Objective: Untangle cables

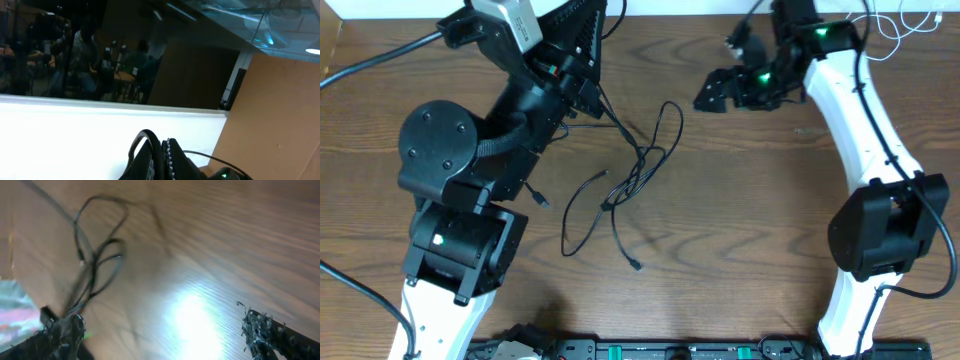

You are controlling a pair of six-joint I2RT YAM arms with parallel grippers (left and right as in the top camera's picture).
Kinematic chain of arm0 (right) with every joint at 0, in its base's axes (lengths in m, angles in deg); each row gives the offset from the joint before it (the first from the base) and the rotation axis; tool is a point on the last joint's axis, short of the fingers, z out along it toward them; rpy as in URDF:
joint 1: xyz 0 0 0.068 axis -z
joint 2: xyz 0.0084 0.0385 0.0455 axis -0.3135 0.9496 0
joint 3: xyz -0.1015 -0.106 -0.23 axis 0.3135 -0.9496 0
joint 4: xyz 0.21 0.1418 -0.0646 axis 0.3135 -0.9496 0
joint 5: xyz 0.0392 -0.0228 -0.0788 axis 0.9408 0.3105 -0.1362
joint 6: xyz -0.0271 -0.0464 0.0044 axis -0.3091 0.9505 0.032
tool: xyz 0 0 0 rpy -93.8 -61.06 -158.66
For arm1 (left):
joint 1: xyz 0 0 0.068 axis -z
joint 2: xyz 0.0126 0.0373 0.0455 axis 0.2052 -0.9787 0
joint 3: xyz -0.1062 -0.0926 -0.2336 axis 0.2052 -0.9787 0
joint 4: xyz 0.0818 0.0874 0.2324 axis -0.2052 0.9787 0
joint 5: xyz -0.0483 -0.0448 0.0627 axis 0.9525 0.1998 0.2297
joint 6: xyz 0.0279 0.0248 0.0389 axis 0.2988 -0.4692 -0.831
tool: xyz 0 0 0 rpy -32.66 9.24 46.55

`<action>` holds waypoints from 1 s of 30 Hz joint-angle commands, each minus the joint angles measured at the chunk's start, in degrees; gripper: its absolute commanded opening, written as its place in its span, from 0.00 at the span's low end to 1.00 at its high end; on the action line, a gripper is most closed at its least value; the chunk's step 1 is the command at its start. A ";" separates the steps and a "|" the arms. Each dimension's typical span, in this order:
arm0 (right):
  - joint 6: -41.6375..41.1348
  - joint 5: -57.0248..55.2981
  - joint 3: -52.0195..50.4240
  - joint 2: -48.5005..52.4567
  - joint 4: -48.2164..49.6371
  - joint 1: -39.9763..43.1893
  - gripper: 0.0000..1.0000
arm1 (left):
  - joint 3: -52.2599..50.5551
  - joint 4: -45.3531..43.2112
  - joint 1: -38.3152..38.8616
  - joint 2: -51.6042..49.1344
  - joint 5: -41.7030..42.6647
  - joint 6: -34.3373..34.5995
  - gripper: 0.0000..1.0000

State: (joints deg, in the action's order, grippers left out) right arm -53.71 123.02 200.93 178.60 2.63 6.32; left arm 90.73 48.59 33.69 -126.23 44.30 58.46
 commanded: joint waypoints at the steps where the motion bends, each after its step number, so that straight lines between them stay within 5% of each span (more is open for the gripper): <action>1: -3.54 2.99 -0.42 -0.22 2.43 -2.99 0.99 | 1.42 0.02 -0.31 -0.04 -0.81 -1.44 0.07; 4: -9.99 2.99 -0.42 -0.22 6.56 -4.11 0.99 | 1.42 1.07 -0.31 -0.04 -0.81 -1.44 0.07; 16: -11.61 -4.20 -7.76 0.31 6.19 -11.04 0.96 | 1.42 1.51 -0.31 -0.04 -0.81 -1.44 0.08; 20: -14.95 -13.46 -11.08 0.31 8.90 -12.00 0.76 | 1.42 1.51 -0.31 -0.04 -0.83 -1.44 0.07; 21: -16.39 -18.93 -11.67 0.31 9.20 -12.00 0.60 | 1.42 1.51 -0.31 -0.04 -0.83 -1.46 0.07; 27: -17.64 -36.87 -11.30 0.28 9.38 -8.96 0.07 | 1.42 2.95 -0.31 0.02 -2.25 -3.87 0.07; 30: -17.57 -42.73 -9.66 0.17 8.90 -6.25 0.01 | 1.42 7.76 -0.31 -0.04 -10.91 -7.08 0.07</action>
State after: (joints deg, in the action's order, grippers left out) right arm -70.30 92.57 189.54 178.73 11.90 -3.03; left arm 90.75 53.31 33.69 -126.32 42.35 55.99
